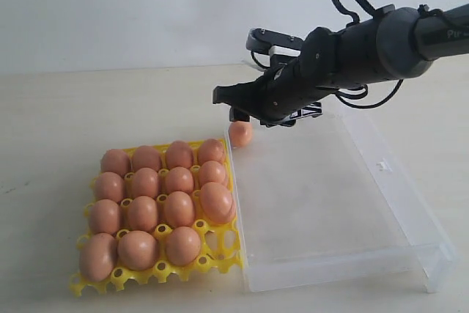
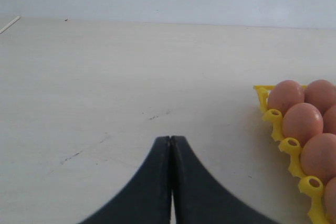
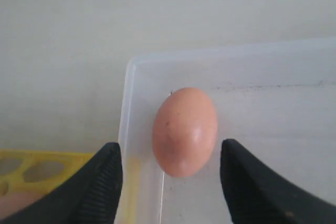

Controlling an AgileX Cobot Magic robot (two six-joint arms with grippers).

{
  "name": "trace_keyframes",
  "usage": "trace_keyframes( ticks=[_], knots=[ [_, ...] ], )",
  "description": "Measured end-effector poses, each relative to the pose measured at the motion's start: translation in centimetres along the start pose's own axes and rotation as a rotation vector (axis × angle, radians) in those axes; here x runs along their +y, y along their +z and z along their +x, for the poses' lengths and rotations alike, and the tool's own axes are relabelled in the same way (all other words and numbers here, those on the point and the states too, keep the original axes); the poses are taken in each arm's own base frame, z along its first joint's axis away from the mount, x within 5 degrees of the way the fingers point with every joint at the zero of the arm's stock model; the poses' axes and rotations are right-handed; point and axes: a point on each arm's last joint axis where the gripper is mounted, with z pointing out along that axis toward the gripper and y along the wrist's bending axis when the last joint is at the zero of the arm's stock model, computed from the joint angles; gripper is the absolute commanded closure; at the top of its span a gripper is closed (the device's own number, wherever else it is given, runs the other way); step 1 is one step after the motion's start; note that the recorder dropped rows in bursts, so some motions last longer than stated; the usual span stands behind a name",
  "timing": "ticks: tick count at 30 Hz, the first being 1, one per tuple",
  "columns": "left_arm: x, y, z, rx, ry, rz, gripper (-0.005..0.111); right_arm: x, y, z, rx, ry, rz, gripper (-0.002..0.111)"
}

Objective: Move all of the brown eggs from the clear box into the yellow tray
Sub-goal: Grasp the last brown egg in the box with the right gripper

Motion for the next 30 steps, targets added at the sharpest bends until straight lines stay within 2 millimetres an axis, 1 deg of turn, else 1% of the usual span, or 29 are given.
trace_keyframes(
  ticks=[3,9,12,20,28,30],
  knots=[
    [0.0,0.0,0.0,0.000,0.000,0.000,0.107,-0.6,0.5,-0.3,-0.019,0.023,0.009,0.053],
    [0.0,0.0,0.0,0.000,0.000,0.000,0.107,-1.3,1.3,-0.3,-0.042,0.052,0.019,0.056],
    [0.0,0.0,0.0,0.000,0.000,0.000,0.107,-1.3,1.7,-0.3,-0.037,0.053,0.020,0.056],
    [0.0,0.0,0.0,0.000,0.000,0.000,0.107,-0.7,3.1,-1.2,-0.003,0.073,0.003,0.056],
    [0.0,0.0,0.0,0.000,0.000,0.000,0.107,-1.1,4.5,-0.4,0.044,0.079,0.015,0.056],
    [0.0,0.0,0.0,0.000,0.000,0.000,0.107,-1.3,4.7,-0.2,0.051,0.084,0.018,0.061]
  ],
)
